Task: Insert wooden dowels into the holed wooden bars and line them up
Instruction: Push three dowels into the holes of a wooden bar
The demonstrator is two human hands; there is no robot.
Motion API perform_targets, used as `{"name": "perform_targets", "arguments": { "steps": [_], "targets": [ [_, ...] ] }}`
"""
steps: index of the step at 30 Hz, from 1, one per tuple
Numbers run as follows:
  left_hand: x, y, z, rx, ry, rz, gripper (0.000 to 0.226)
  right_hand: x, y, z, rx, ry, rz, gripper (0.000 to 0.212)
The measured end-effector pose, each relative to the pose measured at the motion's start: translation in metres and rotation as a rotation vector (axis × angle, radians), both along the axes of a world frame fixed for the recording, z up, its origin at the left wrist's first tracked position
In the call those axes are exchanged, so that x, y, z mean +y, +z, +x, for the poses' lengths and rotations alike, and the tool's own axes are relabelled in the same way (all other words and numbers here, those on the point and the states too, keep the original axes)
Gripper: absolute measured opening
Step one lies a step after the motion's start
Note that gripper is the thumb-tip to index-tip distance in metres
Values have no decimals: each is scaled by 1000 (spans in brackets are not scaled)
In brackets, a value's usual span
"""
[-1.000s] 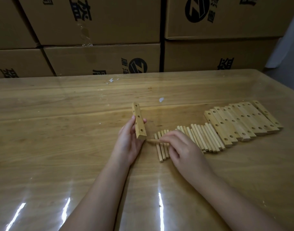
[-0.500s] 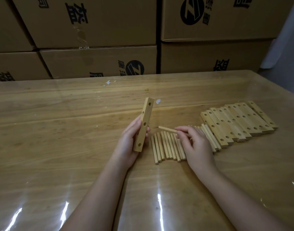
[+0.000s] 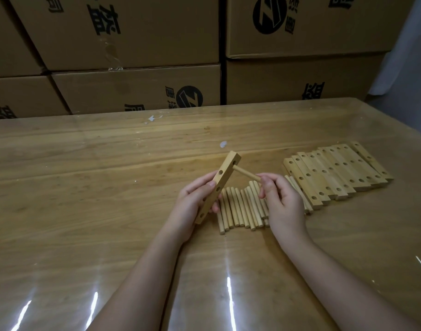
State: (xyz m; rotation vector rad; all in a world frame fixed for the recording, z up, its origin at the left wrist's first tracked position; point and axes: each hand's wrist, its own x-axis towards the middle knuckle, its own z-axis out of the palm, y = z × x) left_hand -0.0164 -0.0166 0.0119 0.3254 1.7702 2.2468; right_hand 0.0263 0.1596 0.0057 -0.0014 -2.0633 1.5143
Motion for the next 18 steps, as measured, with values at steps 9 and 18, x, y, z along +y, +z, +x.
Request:
{"name": "perform_targets", "arguments": {
  "steps": [9,18],
  "targets": [
    [2,-1,1,29,-14,-46,28,2,-1,0,26,-64,59,18],
    [1,-2,2,62,-15,-104,34,6,-1,-2,52,-106,89,17]
  ]
}}
